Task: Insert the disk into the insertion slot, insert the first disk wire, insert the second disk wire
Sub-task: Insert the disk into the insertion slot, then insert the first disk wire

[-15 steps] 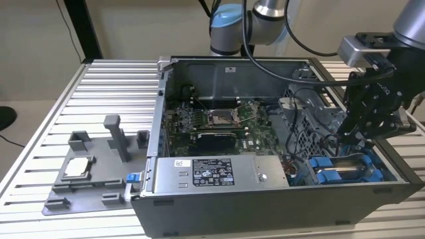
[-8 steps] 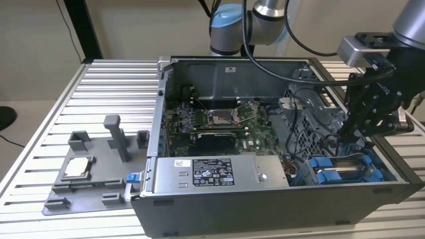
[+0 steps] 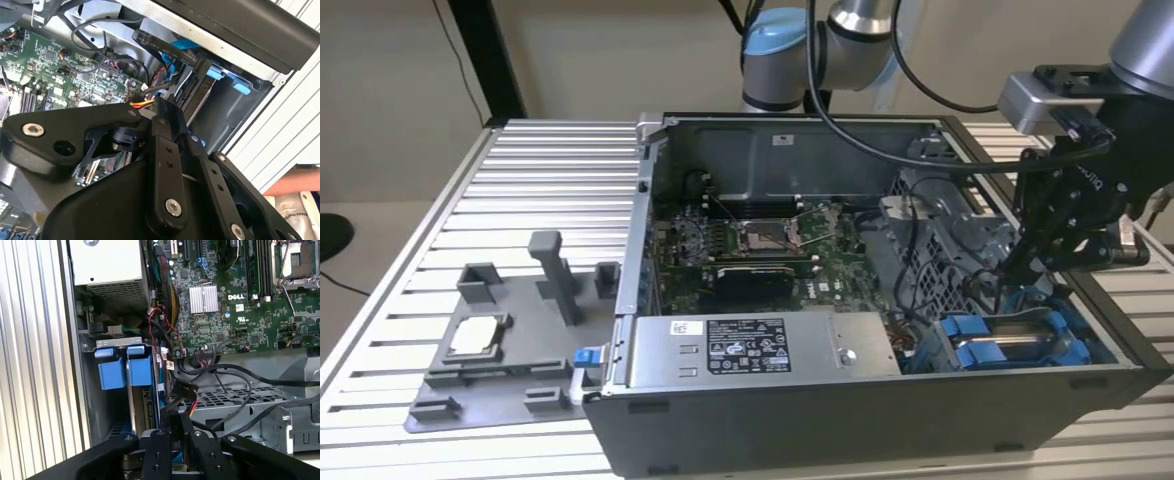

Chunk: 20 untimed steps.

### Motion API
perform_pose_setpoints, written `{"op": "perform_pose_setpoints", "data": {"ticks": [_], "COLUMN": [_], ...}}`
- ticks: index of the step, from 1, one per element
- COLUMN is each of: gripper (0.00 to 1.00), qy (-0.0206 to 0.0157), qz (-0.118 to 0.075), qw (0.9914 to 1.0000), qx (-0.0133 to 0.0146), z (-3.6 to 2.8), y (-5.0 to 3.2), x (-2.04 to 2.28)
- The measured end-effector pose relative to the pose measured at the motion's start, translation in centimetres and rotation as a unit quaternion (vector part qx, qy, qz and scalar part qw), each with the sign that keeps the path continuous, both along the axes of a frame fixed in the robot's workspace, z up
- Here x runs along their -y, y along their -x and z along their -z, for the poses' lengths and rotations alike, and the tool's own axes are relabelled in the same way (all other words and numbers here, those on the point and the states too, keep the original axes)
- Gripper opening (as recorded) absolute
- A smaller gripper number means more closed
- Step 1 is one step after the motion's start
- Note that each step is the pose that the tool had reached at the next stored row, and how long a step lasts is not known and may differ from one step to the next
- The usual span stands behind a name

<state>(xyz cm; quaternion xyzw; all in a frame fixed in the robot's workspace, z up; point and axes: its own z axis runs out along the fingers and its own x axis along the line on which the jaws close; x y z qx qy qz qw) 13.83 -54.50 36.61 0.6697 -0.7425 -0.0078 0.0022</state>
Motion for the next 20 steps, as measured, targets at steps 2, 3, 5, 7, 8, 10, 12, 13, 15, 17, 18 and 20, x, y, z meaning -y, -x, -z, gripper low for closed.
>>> {"op": "perform_pose_setpoints", "data": {"ticks": [2,3,5,7,8,10,12,13,15,17,18,20], "gripper": [0.00,0.00,0.00,0.00,0.00,0.00,0.00,0.00,0.00,0.00,0.00,0.00], "qy": [0.0000,0.0000,0.0000,0.0000,0.0000,0.0000,0.0000,0.0000,0.0000,-0.0001,-0.0001,-0.0001], "qz": [0.000,0.000,0.000,0.000,0.000,0.000,0.000,0.000,0.000,0.000,0.000,0.000], "qw": [1.00000,1.00000,1.00000,1.00000,1.00000,1.00000,1.00000,1.00000,1.00000,1.00000,1.00000,1.00000], "qx": [0.0000,0.0000,0.0000,0.0000,0.0000,0.0000,0.0000,0.0000,0.0000,0.0000,0.0000,0.0000], "z": [0.00,0.00,0.00,0.00,0.00,0.01,0.03,0.05,0.09,0.16,0.19,0.26], "y": [0.00,0.00,0.00,0.00,0.00,0.00,0.00,0.00,-0.03,-0.06,-0.07,-0.13], "x": [0.00,0.00,0.00,0.00,0.00,0.09,0.36,0.51,0.76,0.92,1.00,1.21]}}
